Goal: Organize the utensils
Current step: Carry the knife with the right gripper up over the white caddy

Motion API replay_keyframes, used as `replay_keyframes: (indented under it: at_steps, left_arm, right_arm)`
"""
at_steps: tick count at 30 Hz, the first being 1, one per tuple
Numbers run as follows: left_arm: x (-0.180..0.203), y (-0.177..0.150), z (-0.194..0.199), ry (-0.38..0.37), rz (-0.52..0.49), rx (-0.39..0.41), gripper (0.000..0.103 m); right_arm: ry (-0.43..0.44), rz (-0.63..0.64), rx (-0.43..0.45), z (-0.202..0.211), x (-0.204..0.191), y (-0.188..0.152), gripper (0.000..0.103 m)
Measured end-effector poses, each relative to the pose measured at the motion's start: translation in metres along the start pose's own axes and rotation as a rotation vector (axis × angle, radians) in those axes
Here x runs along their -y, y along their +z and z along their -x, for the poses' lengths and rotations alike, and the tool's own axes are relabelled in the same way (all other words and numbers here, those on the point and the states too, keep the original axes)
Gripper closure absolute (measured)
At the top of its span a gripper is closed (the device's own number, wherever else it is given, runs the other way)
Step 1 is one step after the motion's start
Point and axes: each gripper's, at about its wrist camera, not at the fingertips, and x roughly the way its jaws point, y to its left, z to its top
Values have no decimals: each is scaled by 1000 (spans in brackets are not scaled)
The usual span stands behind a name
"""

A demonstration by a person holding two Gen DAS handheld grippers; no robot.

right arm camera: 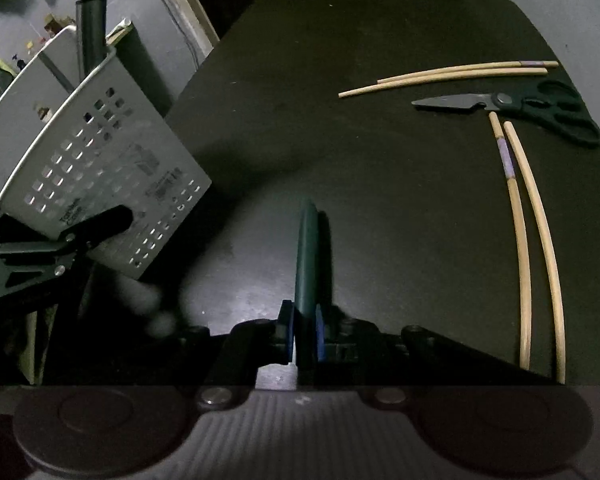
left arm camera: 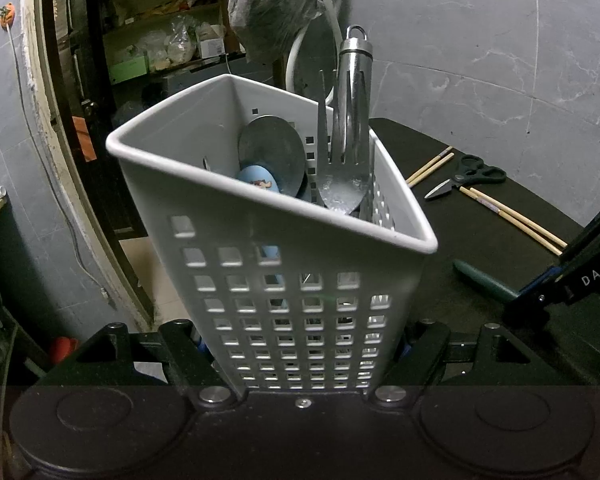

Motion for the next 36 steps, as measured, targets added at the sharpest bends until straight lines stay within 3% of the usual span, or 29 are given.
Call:
replay_keyframes:
  at_steps: [12, 20, 25, 28, 36]
  left_arm:
    - [0, 0, -1, -6, -6, 0, 24]
    - [0, 0, 0, -7, -8, 2, 24]
    - [0, -1, 0, -5, -9, 2, 24]
    - [1, 0, 0, -2, -7, 1, 24]
    - [3, 1, 2, 3, -11, -2, 24]
  right_arm:
    - [-6, -14, -16, 0, 1, 13, 92]
    - [20, -51, 225, 49, -6, 11, 92]
    - [-31, -12, 464, 81, -20, -2, 92]
    - [-77, 12, 557, 87, -28, -14, 91]
    - [-111, 11, 569, 72, -36, -28, 91]
